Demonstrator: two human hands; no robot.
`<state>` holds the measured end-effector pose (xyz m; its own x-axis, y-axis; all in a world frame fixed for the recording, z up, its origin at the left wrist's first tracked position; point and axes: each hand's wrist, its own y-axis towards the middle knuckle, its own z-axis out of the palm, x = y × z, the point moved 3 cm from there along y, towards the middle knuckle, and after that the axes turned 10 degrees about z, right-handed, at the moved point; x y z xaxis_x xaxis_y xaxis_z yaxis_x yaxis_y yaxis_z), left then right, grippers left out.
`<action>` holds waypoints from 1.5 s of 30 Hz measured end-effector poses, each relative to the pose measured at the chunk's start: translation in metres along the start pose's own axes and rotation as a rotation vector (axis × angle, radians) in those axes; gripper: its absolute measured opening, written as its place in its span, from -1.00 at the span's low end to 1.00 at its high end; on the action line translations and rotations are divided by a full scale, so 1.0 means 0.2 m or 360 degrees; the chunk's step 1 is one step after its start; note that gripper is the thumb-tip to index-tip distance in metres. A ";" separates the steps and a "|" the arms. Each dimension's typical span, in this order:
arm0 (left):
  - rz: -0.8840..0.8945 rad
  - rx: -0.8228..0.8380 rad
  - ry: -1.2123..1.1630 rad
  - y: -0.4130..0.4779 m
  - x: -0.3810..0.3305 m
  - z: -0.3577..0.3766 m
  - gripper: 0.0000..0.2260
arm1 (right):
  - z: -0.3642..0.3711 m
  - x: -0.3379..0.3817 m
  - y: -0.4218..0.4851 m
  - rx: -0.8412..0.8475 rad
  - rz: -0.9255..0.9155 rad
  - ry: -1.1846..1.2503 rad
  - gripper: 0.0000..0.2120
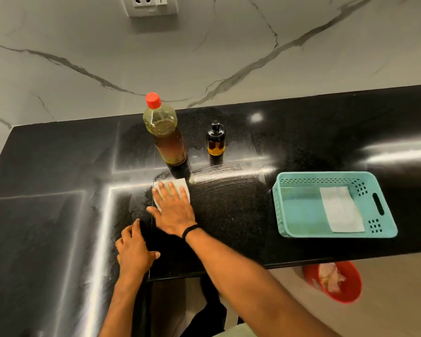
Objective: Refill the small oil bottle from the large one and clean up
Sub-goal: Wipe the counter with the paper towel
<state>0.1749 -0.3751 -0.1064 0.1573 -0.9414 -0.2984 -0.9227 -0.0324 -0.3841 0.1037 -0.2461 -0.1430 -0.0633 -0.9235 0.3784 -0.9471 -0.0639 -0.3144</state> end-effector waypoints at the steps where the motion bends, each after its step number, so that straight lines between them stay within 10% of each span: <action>1: 0.0003 0.0004 -0.0007 0.00 0.00 0.00 0.01 | -0.03 -0.07 -0.01 -0.0040 0.0019 -0.0010 -0.35; 9: 0.0036 0.0047 -0.0090 -0.03 0.02 0.01 -0.02 | -0.13 -0.81 -0.51 -0.0334 0.0574 -0.0146 -0.31; 19: 0.0086 0.0007 -0.0072 -0.03 0.04 0.01 -0.02 | 0.28 -0.08 -0.72 -0.0039 -0.0261 -0.0079 -0.37; 31: 0.0103 0.0048 -0.0054 -0.05 0.03 0.02 -0.12 | -0.09 -0.69 -0.53 -0.0294 0.0491 -0.0021 -0.42; 45: 0.0124 -0.0212 -0.0298 -0.05 -0.08 0.04 -0.34 | 0.04 -0.31 -0.45 -0.0222 0.0184 0.0084 -0.40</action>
<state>0.1849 -0.3571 -0.1055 0.1349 -0.8646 -0.4841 -0.9709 -0.0178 -0.2388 0.1954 -0.1870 -0.1452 -0.1869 -0.9004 0.3929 -0.9668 0.0977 -0.2360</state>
